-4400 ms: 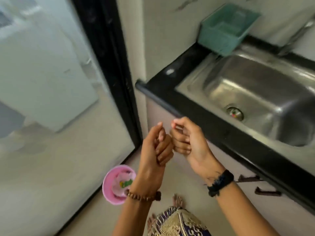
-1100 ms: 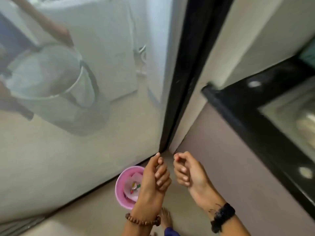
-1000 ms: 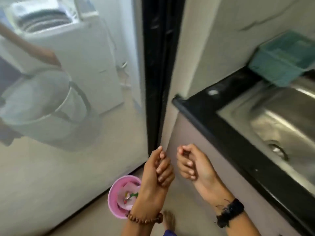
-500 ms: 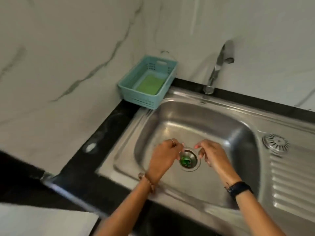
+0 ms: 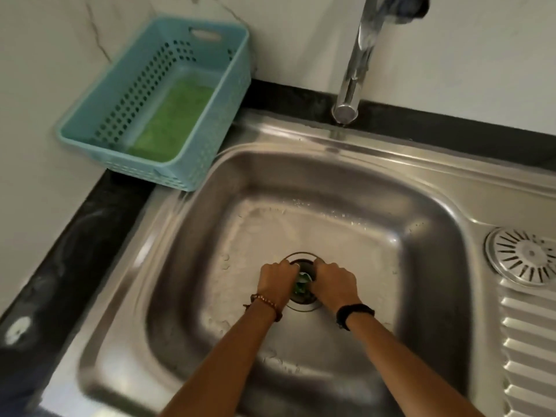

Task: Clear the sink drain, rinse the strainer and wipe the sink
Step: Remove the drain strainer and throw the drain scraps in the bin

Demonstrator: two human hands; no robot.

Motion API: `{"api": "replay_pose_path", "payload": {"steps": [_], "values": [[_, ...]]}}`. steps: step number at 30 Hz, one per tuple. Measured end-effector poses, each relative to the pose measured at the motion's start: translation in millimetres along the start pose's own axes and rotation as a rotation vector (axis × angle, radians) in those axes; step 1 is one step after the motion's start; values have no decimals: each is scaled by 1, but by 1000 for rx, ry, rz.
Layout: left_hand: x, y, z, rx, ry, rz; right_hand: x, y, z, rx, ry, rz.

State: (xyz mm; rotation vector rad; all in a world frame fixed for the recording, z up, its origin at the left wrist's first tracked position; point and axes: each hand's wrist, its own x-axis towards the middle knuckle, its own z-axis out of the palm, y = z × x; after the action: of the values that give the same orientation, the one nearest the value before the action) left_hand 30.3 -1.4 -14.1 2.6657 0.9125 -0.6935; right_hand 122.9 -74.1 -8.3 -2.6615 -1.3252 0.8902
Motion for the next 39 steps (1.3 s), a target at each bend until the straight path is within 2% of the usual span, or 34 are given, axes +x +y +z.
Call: {"api": "replay_pose_path", "payload": {"steps": [3,6,12,19,24,28,33,36,39], "values": [[3,-7,5,23,24,13,1,-4,13,-177,-33,-17],[1,-12,7,0,50,1,-1,-3,17,-253,-74,-49],[3,-9,1,-106,84,-19,-9,8,-6,-119,50,-3],[3,18,2,118,-52,-45,-15,13,-19,35,52,15],[-1,25,5,58,-70,-69,-20,10,-13,105,31,33],[-7,15,3,-64,14,-167,-20,13,-14,139,67,17],[-4,3,4,-144,178,-147,-11,3,-1,115,-63,-44],[3,2,8,-98,139,-63,-7,-1,13,86,-159,23],[7,7,12,-35,111,0,-7,-1,21,63,-170,32]]}}
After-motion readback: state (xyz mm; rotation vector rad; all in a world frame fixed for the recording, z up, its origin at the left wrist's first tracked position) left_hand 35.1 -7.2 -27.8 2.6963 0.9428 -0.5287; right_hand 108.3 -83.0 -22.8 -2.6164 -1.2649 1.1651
